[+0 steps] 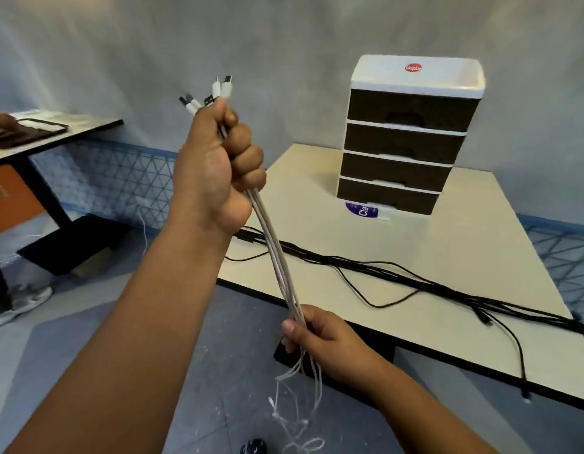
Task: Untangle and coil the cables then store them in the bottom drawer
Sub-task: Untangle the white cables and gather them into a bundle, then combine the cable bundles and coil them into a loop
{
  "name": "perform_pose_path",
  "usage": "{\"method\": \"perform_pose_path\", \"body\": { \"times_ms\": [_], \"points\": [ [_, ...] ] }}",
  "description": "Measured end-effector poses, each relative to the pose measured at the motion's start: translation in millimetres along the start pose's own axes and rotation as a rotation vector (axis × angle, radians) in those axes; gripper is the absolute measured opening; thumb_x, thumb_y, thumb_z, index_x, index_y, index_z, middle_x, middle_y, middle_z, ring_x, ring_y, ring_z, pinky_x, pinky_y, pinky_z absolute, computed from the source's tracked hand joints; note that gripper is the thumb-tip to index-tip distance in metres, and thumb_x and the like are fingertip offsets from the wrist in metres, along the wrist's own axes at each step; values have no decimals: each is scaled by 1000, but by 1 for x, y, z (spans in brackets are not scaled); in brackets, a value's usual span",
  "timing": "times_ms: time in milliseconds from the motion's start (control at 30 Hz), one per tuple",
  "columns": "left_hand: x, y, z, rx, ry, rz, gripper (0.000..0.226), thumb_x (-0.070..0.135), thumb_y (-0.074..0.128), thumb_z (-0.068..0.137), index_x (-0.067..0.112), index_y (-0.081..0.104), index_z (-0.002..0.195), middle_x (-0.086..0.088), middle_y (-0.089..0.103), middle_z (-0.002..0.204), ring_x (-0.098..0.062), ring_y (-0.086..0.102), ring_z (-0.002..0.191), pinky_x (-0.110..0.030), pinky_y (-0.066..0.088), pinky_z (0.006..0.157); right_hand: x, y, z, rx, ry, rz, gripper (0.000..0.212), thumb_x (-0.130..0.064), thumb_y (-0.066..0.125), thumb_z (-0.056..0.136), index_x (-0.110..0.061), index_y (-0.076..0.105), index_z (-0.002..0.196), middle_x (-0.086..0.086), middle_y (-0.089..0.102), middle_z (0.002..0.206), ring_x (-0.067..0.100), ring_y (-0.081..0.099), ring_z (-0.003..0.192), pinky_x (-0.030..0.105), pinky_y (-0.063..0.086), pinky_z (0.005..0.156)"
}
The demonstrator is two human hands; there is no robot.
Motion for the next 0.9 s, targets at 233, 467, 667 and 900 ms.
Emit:
{"method": "perform_pose_path", "body": {
  "times_ms": [233, 467, 667, 900],
  "points": [
    [-16, -106, 46, 158, -96, -50, 35, 30, 39, 99, 27, 34, 64, 9, 18, 45, -2, 13, 37, -16, 13, 33, 26, -12, 96, 137, 111, 50, 44, -5, 50, 94, -38, 57, 121, -16, 63, 120, -7, 56, 111, 20, 44, 99],
    [-63, -184, 72, 265, -320, -96, 33, 31, 39, 99, 24, 34, 67, 10, 19, 47, -2, 15, 36, -17, 9, 36, 38, -10, 197, 235, 70, -733, 75, -19, 59, 86, -23, 24, 152, 3, 31, 155, 20, 26, 143, 23, 19, 114],
    [-77, -217, 99, 293, -410, -140, 33, 29, 39, 99, 23, 35, 67, 9, 19, 48, -2, 16, 36, -18, 9, 37, 50, -13, 253, 200, 271, -1000, 80, -27, 53, 88, -18, 10, 155, 6, 40, 146, 28, 36, 135, 39, 31, 111],
    [-102, -253, 98, 407, -519, -151, 30, 29, 39, 100, 24, 36, 70, 9, 18, 52, -3, 15, 38, -17, 10, 36, 49, -22, 275, 64, 245, -947, 40, -25, 58, 85, -26, 56, 126, -1, 54, 108, 23, 49, 104, 35, 46, 86]
  ]
}}
Point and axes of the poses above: each hand's wrist, its own z-axis towards the middle knuckle, its own y-axis out of the palm, x = y × z, the point moved 5 cm from there along z, towards the middle knuckle
